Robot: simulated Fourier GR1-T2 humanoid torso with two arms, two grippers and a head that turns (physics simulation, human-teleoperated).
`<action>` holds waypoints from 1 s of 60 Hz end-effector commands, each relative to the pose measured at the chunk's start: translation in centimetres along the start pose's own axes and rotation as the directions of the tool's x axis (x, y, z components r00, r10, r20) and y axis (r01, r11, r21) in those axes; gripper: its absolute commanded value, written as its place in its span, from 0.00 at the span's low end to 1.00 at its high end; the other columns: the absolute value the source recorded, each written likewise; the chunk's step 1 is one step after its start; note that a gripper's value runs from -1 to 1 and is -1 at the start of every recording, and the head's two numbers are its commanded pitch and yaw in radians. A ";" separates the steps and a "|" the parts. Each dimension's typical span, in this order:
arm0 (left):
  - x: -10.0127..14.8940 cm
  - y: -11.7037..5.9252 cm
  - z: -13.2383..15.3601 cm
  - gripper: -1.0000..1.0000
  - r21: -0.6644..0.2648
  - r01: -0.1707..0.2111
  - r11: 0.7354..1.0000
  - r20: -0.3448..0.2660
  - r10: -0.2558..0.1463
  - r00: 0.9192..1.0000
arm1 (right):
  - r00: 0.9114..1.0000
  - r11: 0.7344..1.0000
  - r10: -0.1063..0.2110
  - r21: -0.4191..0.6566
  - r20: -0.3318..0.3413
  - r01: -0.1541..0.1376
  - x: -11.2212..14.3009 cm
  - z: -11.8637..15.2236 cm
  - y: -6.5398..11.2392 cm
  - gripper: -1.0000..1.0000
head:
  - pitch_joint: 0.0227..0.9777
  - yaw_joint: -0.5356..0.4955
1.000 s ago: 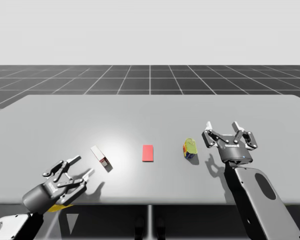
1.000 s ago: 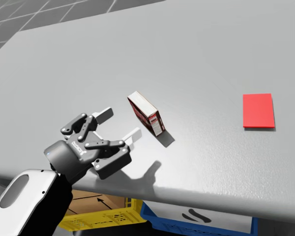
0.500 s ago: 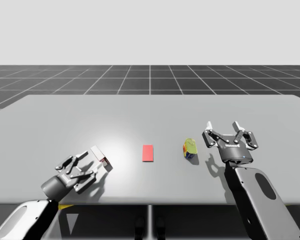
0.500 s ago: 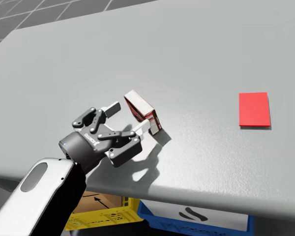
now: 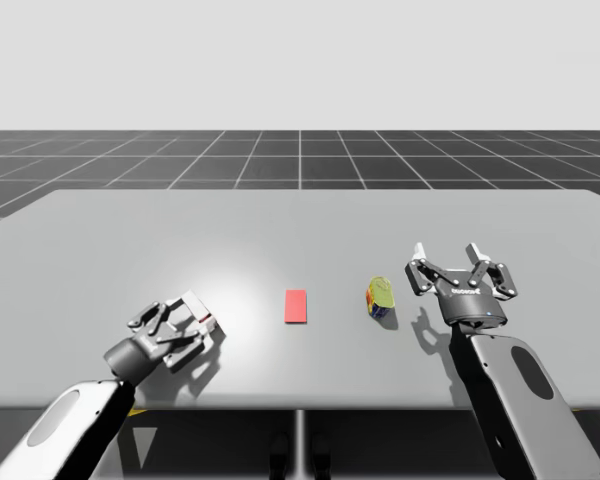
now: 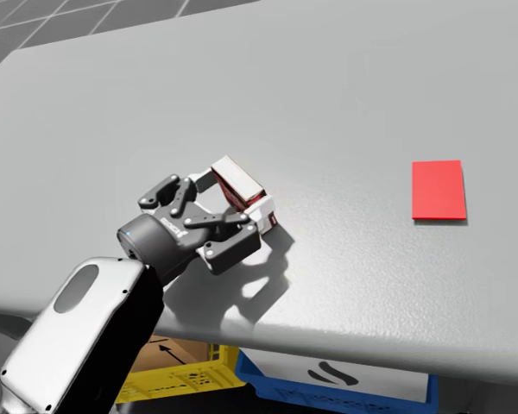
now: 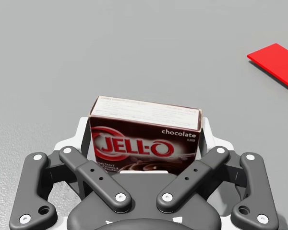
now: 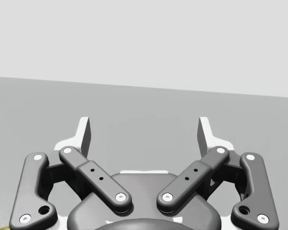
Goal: Look at the card. If it is red, pick the object on the left. If it is green, pick the object on the right.
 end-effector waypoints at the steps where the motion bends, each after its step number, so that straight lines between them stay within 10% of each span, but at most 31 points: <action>1: 0.3 -0.1 -1.0 0.00 -0.004 0.000 1.000 0.002 0.000 1.000 | 1.000 1.000 0.001 0.000 -0.001 -0.001 0.0 0.0 -0.1 0.00 | 0.93 0.87; 18: -0.5 0.0 -1.3 0.00 -0.034 -0.023 0.999 -0.039 0.021 0.999 | 1.000 1.000 0.002 -0.001 0.002 -0.002 0.0 -0.1 -0.1 0.00 | 0.93 0.87; 20: -0.6 -0.1 -1.3 0.10 -0.032 -0.018 0.999 -0.041 0.016 0.999 | 1.000 1.000 0.002 0.000 0.001 -0.002 0.0 -0.1 -0.1 0.00 | 0.92 0.87; 21: -0.7 -0.1 -1.2 0.65 -0.038 -0.018 0.999 -0.045 0.017 0.999 | 1.000 1.000 0.002 0.000 0.001 -0.002 0.0 -0.1 -0.1 0.00 | 0.92 0.87; 25: -0.8 -0.1 -1.2 1.00 -0.048 -0.020 0.999 -0.057 0.017 0.998 | 1.000 1.000 0.002 -0.001 0.001 -0.002 0.0 -0.1 -0.1 0.00 | 0.91 0.87; 60: -1.6 -0.7 -1.3 0.99 -0.083 0.006 0.997 -0.080 -0.012 0.997 | 1.000 1.000 -0.003 -0.007 0.002 0.003 0.0 -0.1 -0.3 0.00 | 0.52 0.90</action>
